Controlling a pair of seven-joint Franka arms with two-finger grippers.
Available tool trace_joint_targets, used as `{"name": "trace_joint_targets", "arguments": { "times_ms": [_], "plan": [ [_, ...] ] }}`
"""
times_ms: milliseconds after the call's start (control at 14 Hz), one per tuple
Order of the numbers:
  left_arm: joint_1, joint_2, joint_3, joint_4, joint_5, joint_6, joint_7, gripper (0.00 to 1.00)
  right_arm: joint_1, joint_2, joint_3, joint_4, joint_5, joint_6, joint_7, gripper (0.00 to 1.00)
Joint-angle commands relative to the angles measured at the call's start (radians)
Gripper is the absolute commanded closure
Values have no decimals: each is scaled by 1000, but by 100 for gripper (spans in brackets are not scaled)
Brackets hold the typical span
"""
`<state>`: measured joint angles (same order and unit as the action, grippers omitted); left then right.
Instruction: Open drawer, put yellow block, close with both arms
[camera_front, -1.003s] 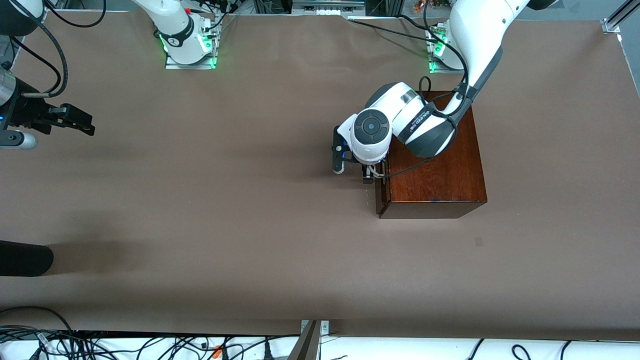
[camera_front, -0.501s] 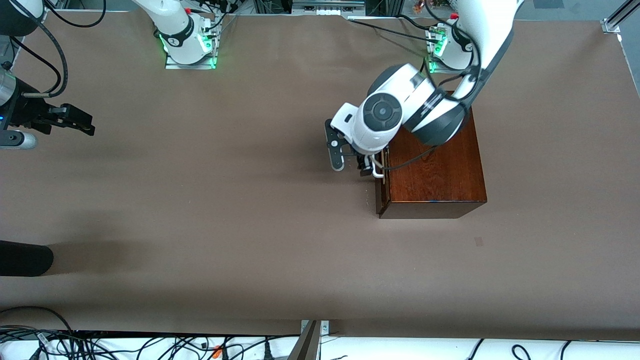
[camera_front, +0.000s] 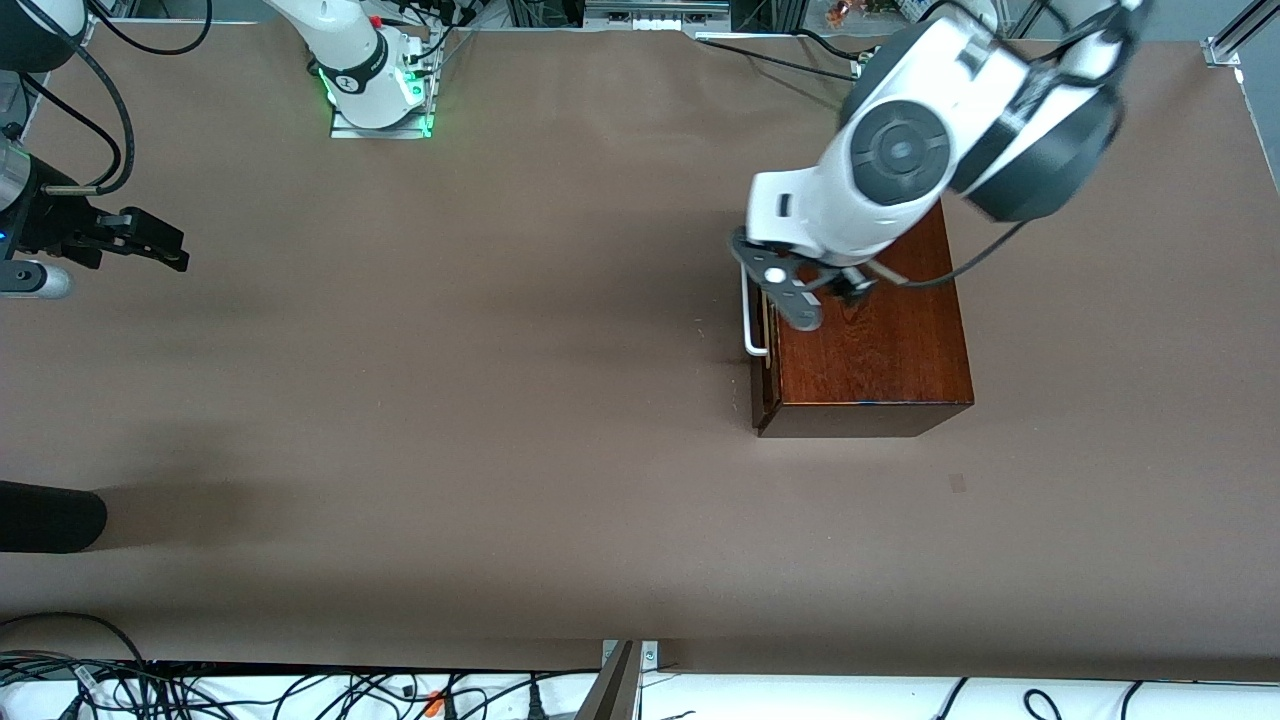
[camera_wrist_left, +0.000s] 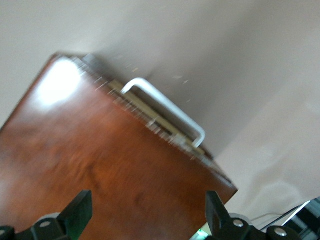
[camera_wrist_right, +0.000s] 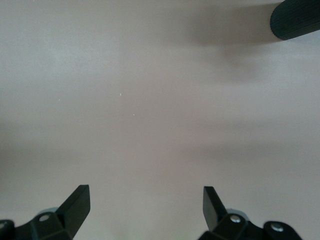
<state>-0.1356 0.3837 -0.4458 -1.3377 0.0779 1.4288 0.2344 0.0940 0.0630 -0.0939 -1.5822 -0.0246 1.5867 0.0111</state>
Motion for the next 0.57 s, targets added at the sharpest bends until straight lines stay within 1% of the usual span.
{"name": "trace_joint_targets", "arguments": {
  "times_ms": [0, 143, 215, 287, 430, 501],
  "plan": [
    [56, -43, 31, 37, 25, -57, -43, 0, -14, -20, 11, -12, 5, -1, -2, 0],
    [79, -98, 138, 25, 2, -48, -46, 0, -14, -20, 13, -12, 5, -2, -2, 0],
    [77, -127, 194, -4, -3, -32, -47, 0, -14, -20, 11, -10, 5, -2, -2, 0],
    [77, -162, 249, -45, -10, 2, -47, 0, -14, -20, 11, -10, 5, -1, -2, 0],
    [76, -236, 344, -144, -79, 80, -56, 0, -14, -20, 13, -12, 5, 1, -2, 0],
    [76, -268, 379, -174, -90, 103, -87, 0, -14, -20, 13, -12, 5, 3, -2, 0]
  ]
}}
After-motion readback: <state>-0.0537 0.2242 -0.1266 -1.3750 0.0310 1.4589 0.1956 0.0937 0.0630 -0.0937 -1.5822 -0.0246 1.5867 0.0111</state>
